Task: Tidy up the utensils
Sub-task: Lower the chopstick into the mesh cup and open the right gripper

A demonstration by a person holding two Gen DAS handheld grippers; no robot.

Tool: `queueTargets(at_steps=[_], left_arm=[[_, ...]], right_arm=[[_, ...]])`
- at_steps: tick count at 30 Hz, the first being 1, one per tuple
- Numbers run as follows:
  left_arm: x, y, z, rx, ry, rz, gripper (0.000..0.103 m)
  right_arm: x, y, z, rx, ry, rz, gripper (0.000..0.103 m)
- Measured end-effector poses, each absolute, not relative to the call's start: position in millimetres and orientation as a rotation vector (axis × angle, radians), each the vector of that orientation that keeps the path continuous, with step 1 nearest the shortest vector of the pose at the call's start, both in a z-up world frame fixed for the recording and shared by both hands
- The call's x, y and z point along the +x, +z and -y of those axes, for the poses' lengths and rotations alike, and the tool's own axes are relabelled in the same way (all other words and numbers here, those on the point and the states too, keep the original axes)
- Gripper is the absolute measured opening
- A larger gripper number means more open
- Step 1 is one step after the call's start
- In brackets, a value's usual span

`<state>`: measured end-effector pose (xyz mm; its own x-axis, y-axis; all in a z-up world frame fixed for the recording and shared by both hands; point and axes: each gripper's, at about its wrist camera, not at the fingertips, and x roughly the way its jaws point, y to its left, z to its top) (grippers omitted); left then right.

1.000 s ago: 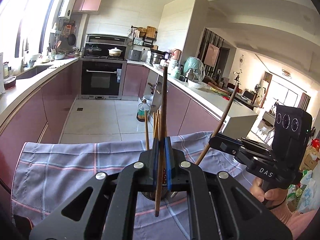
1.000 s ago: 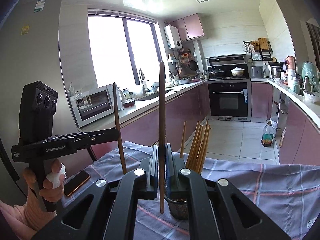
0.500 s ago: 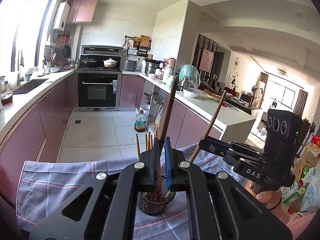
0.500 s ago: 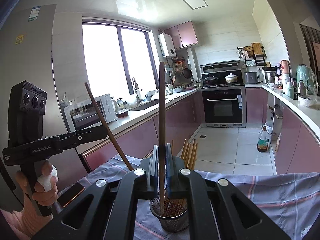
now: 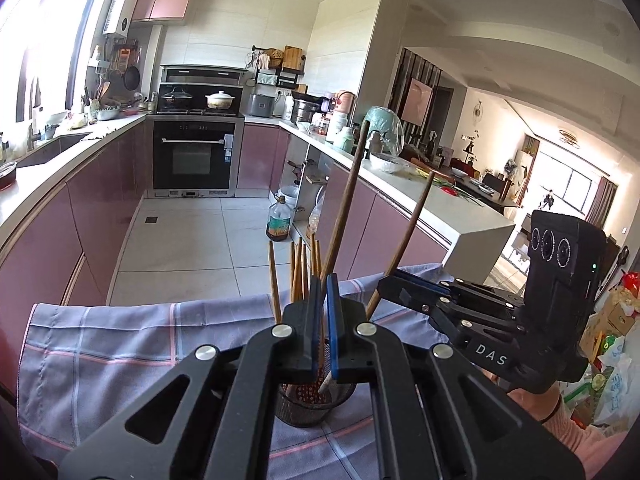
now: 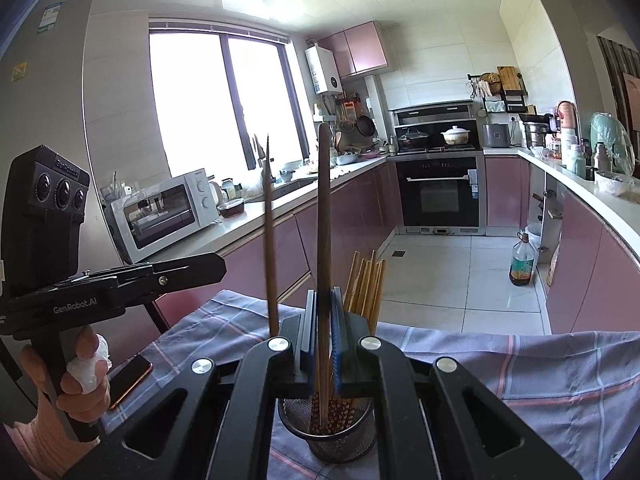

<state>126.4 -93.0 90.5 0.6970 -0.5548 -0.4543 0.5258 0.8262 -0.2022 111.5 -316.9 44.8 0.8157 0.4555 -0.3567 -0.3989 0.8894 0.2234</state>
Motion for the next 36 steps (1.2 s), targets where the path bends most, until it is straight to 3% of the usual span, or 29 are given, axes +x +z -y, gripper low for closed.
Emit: queueTargets(at_steps=[15, 27, 36], left_arm=[[167, -32, 101, -0.043, -0.582, -0.797, 0.004], [167, -44, 108, -0.004, -0.569, -0.808, 0.003], [168, -43, 110, 0.002, -0.566, -0.809, 0.004]], right_arm=[[140, 1, 313, 0.170, 0.455, -0.552, 0.006], [127, 4, 312, 0.166, 0.472, -0.551, 0.005], [124, -7, 314, 0.170, 0.478, -0.599, 0.011]])
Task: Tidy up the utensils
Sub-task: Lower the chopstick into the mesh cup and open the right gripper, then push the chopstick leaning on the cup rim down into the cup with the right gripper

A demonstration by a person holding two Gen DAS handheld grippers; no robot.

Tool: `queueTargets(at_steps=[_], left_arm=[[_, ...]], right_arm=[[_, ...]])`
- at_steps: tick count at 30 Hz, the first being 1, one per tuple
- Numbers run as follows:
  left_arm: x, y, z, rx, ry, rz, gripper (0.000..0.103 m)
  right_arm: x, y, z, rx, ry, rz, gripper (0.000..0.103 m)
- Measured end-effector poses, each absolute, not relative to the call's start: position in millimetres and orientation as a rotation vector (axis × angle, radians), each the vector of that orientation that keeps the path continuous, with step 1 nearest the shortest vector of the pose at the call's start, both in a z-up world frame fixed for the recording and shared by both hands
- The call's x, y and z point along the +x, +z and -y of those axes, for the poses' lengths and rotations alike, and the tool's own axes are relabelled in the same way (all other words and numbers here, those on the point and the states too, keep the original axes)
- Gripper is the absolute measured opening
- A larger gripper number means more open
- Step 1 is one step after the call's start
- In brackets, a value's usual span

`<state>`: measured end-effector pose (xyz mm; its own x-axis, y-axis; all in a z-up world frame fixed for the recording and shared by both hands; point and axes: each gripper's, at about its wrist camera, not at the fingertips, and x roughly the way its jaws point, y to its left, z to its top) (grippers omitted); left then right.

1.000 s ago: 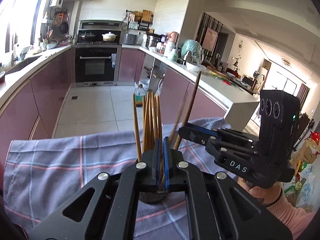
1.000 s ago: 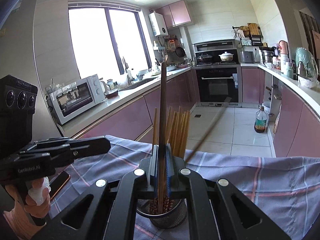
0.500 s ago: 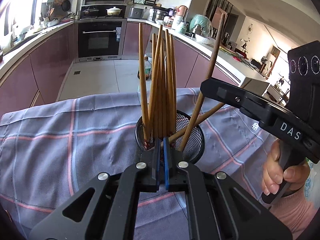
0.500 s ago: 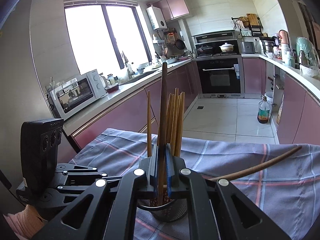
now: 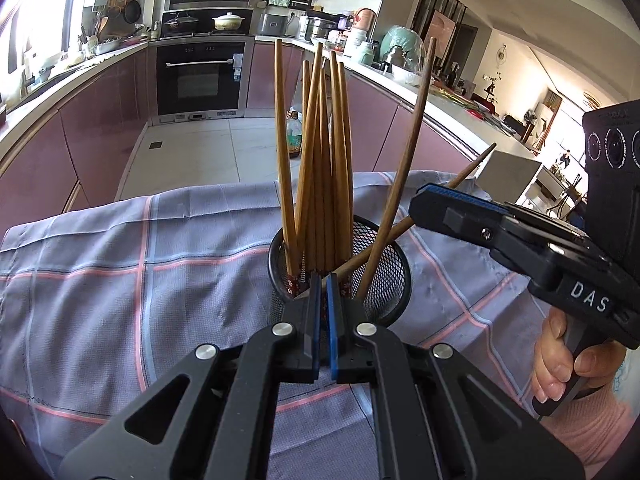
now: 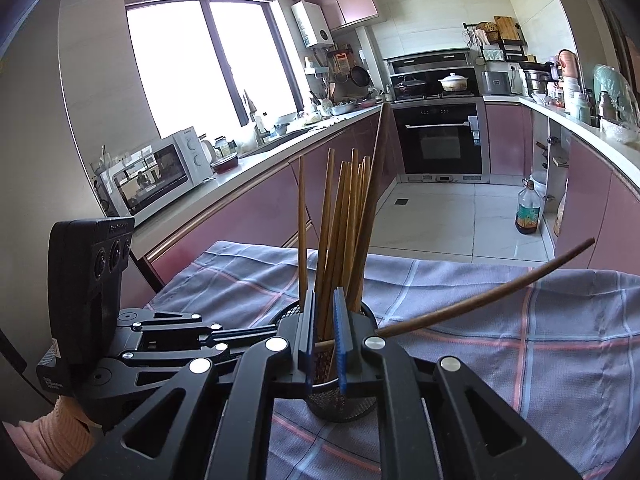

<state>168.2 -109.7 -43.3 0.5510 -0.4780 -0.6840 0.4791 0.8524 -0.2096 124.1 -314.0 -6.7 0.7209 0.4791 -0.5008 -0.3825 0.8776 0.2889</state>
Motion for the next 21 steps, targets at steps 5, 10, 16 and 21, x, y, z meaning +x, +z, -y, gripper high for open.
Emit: queueTargets(at_steps=[5, 10, 16, 21], left_arm=[[166, -43, 110, 0.001, -0.566, -0.809, 0.004], [166, -43, 111, 0.006, -0.565, -0.807, 0.004], [165, -42, 111, 0.008, -0.560, -0.806, 0.004], [166, -41, 110, 0.014, -0.555, -0.803, 0.004]], right_arm=[[115, -13, 327, 0.201, 0.465, -0.601, 0.014], [117, -28, 361, 0.323, 0.431, -0.624, 0.020], [137, -40, 381, 0.449, 0.425, -0.624, 0.018], [145, -23, 372, 0.416, 0.447, -0.568, 0.002]])
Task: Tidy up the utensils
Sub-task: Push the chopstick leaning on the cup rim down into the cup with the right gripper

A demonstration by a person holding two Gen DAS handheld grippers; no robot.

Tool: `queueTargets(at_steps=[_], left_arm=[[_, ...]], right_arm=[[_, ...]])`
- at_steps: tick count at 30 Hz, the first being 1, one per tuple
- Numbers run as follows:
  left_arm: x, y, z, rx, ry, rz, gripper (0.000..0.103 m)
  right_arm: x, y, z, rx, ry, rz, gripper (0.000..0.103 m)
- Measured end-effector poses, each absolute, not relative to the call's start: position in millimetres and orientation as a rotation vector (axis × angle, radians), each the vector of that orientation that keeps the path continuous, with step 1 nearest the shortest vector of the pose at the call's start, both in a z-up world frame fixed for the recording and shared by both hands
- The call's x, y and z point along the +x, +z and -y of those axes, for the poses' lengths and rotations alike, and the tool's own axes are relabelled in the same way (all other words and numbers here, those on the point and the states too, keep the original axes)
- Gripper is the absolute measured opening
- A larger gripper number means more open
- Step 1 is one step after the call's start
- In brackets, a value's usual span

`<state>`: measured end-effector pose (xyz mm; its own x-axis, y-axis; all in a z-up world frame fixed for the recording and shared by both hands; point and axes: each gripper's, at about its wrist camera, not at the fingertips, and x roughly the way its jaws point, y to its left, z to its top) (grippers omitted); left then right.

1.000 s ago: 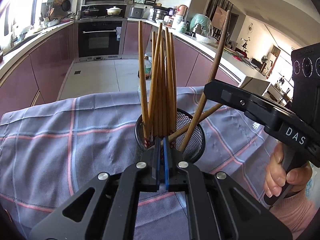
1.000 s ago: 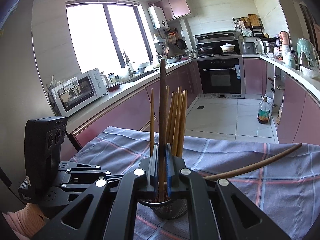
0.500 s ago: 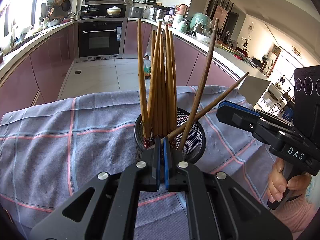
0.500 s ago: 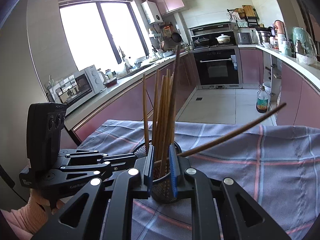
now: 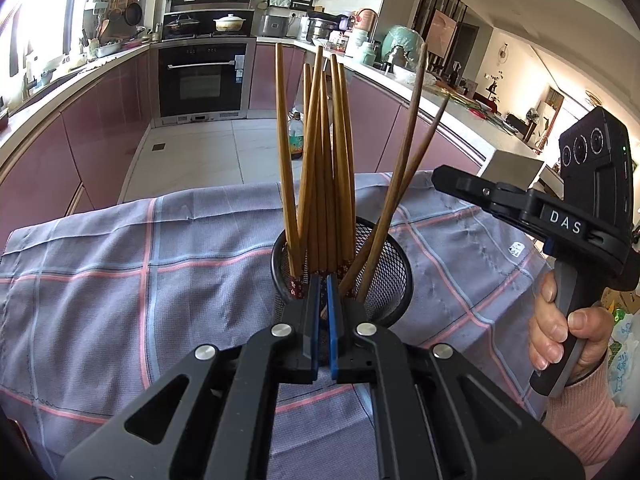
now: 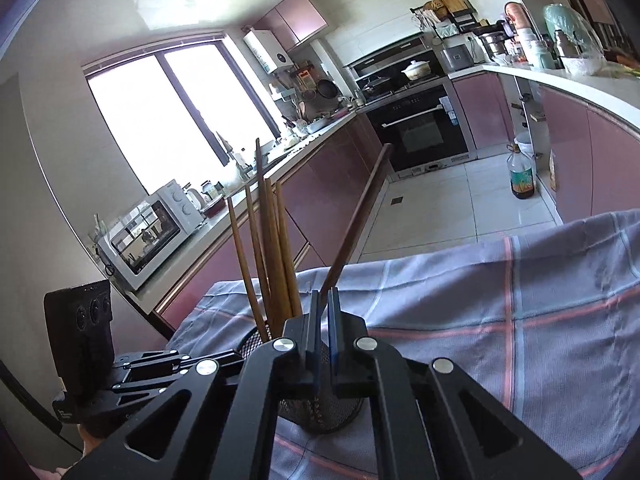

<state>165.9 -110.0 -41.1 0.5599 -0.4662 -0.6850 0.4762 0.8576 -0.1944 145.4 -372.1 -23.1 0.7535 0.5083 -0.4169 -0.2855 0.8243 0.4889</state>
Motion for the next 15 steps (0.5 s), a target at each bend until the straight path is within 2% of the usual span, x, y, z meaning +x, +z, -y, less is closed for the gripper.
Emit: queueTargets(at_steps=[15], left_arm=[[160, -36, 119, 0.056, -0.564, -0.779, 0.004]], right_arm=[[143, -28, 363, 0.382, 0.438, -0.593, 0.008]])
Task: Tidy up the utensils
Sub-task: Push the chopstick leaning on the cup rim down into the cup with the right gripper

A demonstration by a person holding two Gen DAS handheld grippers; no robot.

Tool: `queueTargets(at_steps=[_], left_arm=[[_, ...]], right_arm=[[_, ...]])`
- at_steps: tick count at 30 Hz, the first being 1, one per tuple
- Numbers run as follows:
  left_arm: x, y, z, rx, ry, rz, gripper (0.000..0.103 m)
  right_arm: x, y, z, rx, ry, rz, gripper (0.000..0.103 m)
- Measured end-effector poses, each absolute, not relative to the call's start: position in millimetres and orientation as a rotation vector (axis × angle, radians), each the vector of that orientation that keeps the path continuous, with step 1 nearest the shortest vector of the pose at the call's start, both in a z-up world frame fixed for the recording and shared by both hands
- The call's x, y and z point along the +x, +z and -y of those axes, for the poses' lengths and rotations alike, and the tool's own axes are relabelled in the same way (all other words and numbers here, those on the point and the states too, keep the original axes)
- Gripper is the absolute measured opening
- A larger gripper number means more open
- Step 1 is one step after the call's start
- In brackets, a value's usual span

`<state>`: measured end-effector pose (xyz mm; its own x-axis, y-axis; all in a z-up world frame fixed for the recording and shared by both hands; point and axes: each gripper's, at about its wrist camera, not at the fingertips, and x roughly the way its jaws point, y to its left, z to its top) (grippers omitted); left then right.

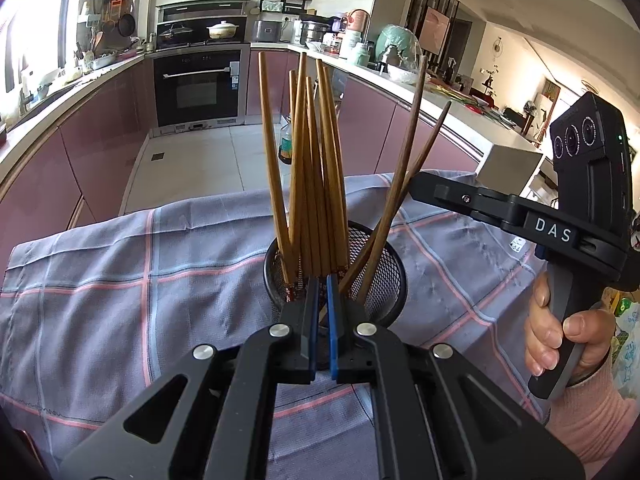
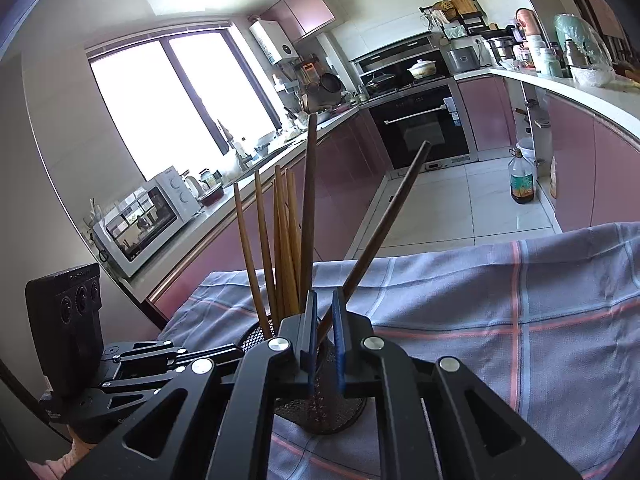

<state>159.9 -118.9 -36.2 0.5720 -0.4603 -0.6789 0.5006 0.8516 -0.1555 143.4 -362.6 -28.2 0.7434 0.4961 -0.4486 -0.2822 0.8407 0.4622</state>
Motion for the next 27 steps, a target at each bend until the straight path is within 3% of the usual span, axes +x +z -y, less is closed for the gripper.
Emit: queueTargets(at_steps=[6, 17, 21, 27], left_arm=[[161, -35, 118, 0.053, -0.562, -0.780, 0.004], [154, -34, 113, 0.049, -0.542, -0.743, 0.004], [147, -31, 110, 0.044, -0.527, -0.699, 0.016], [145, -35, 106, 0.027, -0.510, -0.708, 0.020]], right_arm=[[155, -40, 371, 0.447, 0.411, -0.638, 0.008], [157, -23, 325, 0.303, 0.511, -0.624, 0.008], [156, -27, 323, 0.290, 0.514, -0.642, 0.008], [152, -29, 328, 0.303, 0.490, -0.639, 0.013]])
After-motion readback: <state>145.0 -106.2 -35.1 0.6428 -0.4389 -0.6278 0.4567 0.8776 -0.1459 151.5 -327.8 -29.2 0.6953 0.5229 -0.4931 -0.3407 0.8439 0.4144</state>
